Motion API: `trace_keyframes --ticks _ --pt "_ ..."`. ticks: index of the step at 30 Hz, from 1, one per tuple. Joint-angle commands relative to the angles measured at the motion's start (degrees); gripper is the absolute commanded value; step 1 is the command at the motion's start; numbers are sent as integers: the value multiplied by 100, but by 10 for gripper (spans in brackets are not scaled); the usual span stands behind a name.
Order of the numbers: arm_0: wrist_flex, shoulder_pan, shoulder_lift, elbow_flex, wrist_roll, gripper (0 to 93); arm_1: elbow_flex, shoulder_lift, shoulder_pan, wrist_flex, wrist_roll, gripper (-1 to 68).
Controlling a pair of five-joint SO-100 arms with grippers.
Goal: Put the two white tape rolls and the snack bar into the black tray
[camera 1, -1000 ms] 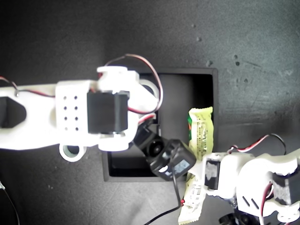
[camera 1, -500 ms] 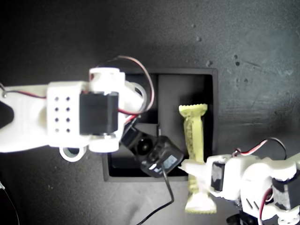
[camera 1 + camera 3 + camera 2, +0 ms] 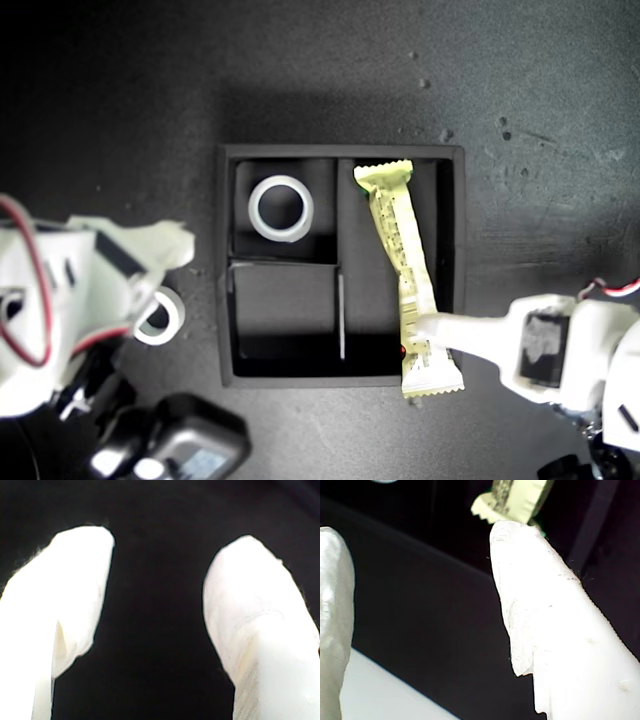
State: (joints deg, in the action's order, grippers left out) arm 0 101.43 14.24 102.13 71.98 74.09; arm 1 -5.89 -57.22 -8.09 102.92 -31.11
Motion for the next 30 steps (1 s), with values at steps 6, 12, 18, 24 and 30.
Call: trace_keyframes --ticks 6,12,18,24,30 --pt "-2663 1512 1002 2865 1406 131 -387 -1644 1266 26 -2039 100" --pt "-4025 1696 1002 4184 1811 132 -1600 -2663 1687 26 -2997 89" --pt "-4693 1626 1187 5001 1995 131 -2268 -2892 1503 26 -3454 70" --pt "-4896 1529 1020 5203 1986 132 -2417 -2892 1389 18 -3410 70" --pt "-5159 1336 782 5273 1802 132 -2865 -2892 1274 18 -3366 48"
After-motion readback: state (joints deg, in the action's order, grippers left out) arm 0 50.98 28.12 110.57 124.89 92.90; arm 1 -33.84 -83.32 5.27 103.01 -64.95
